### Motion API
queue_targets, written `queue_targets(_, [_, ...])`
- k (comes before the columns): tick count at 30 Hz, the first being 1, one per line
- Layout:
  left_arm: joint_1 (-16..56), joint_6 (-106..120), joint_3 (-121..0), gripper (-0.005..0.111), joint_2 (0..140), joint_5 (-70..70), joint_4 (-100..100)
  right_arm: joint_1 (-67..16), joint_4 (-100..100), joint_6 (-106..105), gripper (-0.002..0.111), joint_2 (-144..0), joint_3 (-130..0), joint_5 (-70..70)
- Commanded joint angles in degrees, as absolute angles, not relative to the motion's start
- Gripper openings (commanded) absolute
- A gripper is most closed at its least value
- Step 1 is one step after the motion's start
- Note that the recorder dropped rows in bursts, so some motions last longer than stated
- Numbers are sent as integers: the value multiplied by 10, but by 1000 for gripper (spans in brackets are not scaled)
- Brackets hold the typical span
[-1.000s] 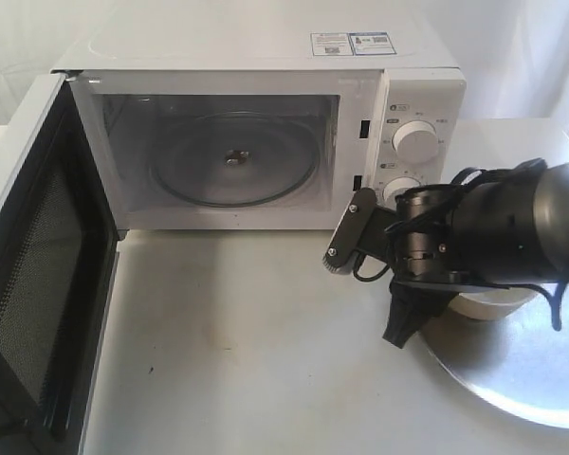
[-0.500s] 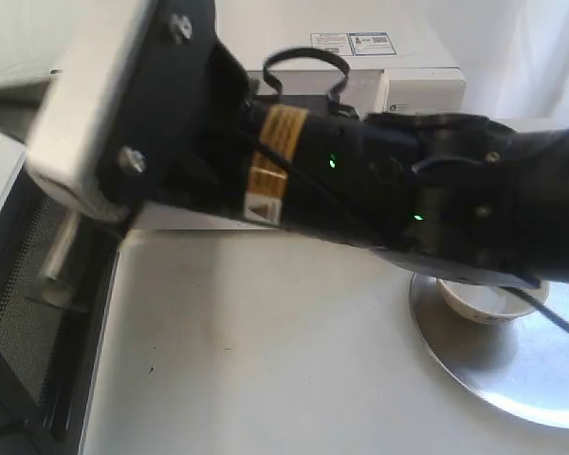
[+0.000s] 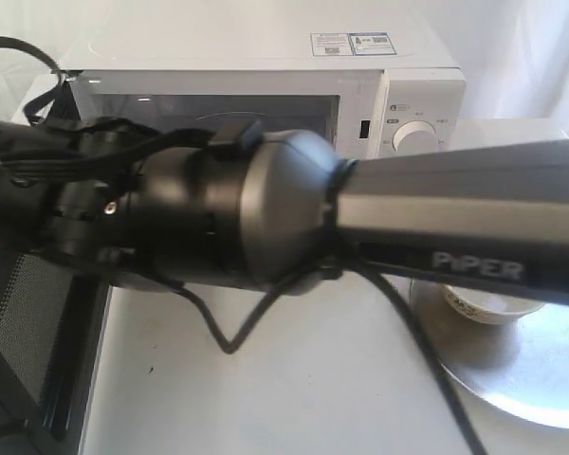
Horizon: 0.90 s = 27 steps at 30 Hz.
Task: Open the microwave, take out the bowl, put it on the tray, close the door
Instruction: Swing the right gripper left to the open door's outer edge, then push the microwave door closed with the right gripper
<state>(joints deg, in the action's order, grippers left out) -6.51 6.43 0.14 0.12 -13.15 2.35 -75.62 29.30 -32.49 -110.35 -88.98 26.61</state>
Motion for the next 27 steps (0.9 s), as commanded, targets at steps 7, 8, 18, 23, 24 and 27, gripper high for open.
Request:
queue_targets(7, [-62,63,0,0,0,-133,19,-732,285,-681,0,-1118,-956,-48])
queue_targets(8, [-62,63,0,0,0,-133,19,-725,285,-670,0,-1112,-959,-74])
queue_targets(18, [-62,63,0,0,0,-133,19,-648,487,-231,0,-1030,-967,-315])
queue_targets(23, [-62,63,0,0,0,-133,19,-627,514,-193,0,-1035,-966,-396])
queue_targets(24, [-62,63,0,0,0,-133,19,-624,514,-193,0,-1038,-966,-403])
queue_targets(27, [-62,63,0,0,0,-133,19,-611,514,-193,0,-1052,-966,-407])
